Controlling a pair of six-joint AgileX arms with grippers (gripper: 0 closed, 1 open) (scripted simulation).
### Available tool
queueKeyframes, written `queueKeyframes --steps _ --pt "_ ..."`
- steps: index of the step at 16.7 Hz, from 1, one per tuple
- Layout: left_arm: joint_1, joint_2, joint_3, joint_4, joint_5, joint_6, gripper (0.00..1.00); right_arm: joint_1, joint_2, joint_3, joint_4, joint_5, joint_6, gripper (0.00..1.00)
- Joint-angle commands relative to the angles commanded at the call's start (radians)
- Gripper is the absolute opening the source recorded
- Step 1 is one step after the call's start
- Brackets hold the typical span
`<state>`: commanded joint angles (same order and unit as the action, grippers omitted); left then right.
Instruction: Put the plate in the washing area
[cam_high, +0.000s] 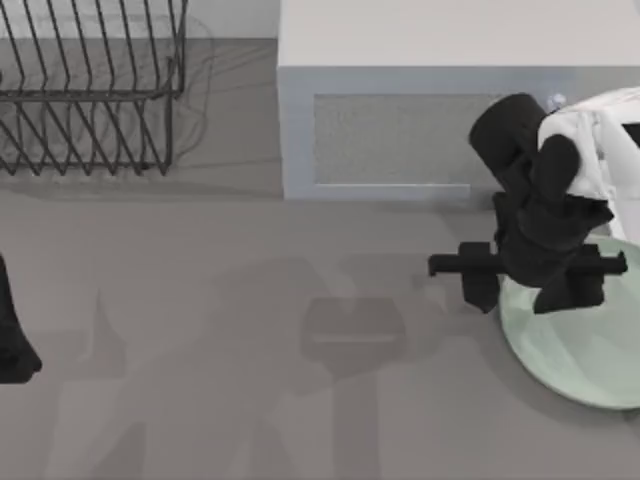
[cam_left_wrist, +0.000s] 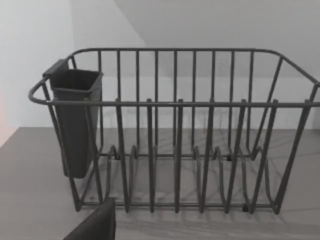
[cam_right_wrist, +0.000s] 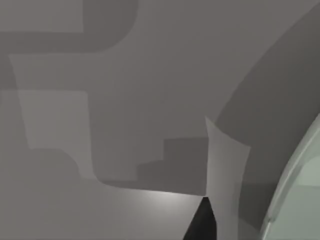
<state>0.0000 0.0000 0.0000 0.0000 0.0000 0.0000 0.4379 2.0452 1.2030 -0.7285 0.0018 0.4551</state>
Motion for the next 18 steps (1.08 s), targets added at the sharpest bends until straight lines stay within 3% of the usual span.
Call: queueKeyframes --steps 3,4,13,18 --pt "0.000 0.000 0.000 0.000 0.000 0.000 1.00 0.000 0.000 0.000 0.000 0.000 0.000 0.02" --pt "0.000 0.000 0.000 0.000 0.000 0.000 1.00 0.000 0.000 0.000 0.000 0.000 0.000 0.00" --pt "0.000 0.000 0.000 0.000 0.000 0.000 1.00 -0.007 -0.069 0.022 0.001 0.004 -0.001 0.00" --pt "0.000 0.000 0.000 0.000 0.000 0.000 1.00 0.039 -0.069 0.102 -0.158 -0.030 0.000 0.00"
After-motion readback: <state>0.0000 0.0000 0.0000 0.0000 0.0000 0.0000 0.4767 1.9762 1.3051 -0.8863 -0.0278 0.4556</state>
